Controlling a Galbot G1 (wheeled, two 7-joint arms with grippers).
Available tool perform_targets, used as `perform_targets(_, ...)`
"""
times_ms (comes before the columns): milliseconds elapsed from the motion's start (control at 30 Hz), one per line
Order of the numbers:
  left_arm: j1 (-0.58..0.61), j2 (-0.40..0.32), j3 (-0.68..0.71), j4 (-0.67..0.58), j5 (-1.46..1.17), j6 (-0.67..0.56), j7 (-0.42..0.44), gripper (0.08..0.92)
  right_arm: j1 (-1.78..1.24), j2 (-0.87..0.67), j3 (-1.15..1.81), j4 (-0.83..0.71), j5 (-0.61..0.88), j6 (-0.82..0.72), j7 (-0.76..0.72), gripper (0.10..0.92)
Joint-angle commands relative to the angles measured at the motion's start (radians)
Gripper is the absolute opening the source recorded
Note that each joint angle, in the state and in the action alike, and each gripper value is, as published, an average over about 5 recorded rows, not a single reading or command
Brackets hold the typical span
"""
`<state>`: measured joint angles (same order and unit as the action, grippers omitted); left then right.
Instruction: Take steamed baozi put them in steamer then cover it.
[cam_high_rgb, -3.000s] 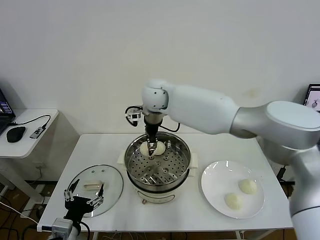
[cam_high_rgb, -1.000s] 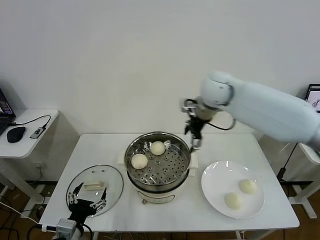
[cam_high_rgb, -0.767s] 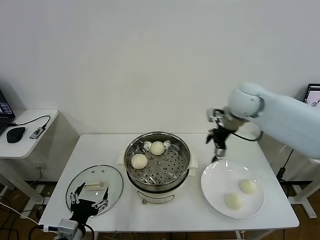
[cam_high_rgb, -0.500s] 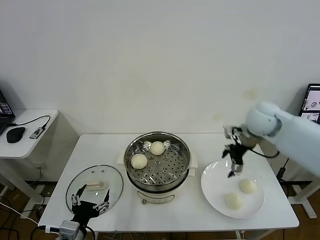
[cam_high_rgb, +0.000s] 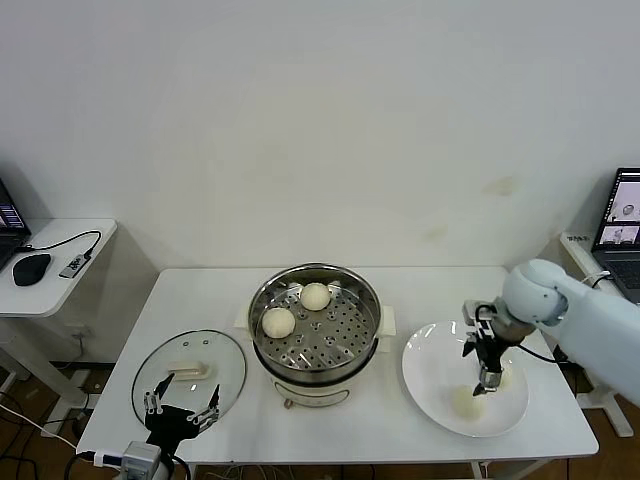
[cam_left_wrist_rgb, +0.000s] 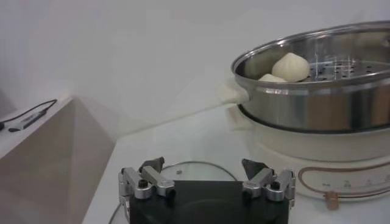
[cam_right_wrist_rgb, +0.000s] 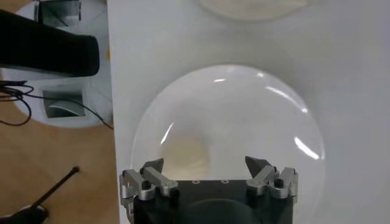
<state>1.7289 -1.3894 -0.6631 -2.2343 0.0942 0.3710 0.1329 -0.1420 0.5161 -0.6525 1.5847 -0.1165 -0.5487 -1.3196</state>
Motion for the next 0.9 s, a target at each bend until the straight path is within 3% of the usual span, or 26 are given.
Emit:
perform_targets(33,-0.001,0.001,0.001,0.007,0.001,0.000,0.000,0.823,-0.096,-0.005,0.055,-0.008,-0.028,-0.004,0.018,0.823)
perform_targets(900,-0.031,-0.007,0.003,0.066,0.001,0.001,0.005,0.823,-0.140,0.061,0.046,-0.080,-0.059,-0.001,0.060,0.823)
